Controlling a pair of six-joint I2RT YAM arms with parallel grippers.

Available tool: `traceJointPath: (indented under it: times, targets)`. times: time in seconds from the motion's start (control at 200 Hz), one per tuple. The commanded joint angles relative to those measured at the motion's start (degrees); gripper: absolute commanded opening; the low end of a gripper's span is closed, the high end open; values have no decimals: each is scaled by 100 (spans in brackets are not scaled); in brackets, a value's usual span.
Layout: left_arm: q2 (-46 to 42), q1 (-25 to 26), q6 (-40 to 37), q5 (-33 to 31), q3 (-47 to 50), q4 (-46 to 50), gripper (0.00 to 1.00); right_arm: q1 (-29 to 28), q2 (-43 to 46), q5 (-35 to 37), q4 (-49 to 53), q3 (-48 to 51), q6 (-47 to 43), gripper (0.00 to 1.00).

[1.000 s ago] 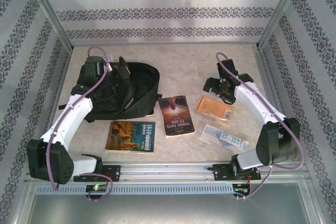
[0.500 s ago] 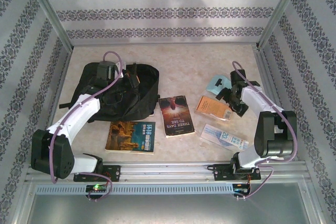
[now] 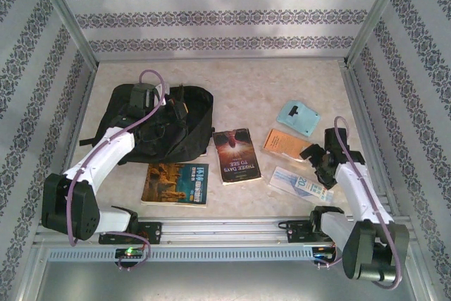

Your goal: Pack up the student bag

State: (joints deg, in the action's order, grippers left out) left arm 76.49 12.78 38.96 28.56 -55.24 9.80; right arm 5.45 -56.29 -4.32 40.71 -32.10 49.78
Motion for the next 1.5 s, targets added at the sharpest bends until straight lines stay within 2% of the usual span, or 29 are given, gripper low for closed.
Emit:
traceJointPath:
  times: [0.0,0.23,0.315,0.545,0.764,0.844,0.954,1.139,1.229,1.354,1.494]
  targets:
    - [106,91,-170,222,3,-148,7,-306,-25,-617,-187,24,-245,98]
    - [52,89,-267,144,-6,-42,9,-1770,-823,-459,206,-472,-557,98]
    - [70,93,-272,187,-8,-53,11,-2076,-1272,-443,169,-644,-613,98]
    - [130,97,-362,142,-33,60,14,-2174,-2223,-939,-492,-744,-668,98]
    - [176,110,-390,115,-63,95,24,-2852,-2875,-1243,-959,-1135,-443,98]
    - [194,104,-395,105,-92,111,30,-3010,-3016,-1297,-1185,-1343,-298,98]
    - [191,105,-435,36,-144,219,44,-3184,-3269,-1278,-1354,-1796,-209,98]
    - [-66,103,-586,-279,-369,608,57,-3555,-3986,-1523,-1477,-2745,-224,98]
    - [-214,109,-685,-503,-571,894,60,-3736,-4238,-1590,-1461,-3130,-223,98]
    - [-304,222,-777,-606,-784,1176,60,-3707,-4020,-1073,-912,-3331,-438,98]
    - [-61,1001,-1190,-1038,-1177,1635,60,-3076,-3086,-468,-312,-2621,-400,97]
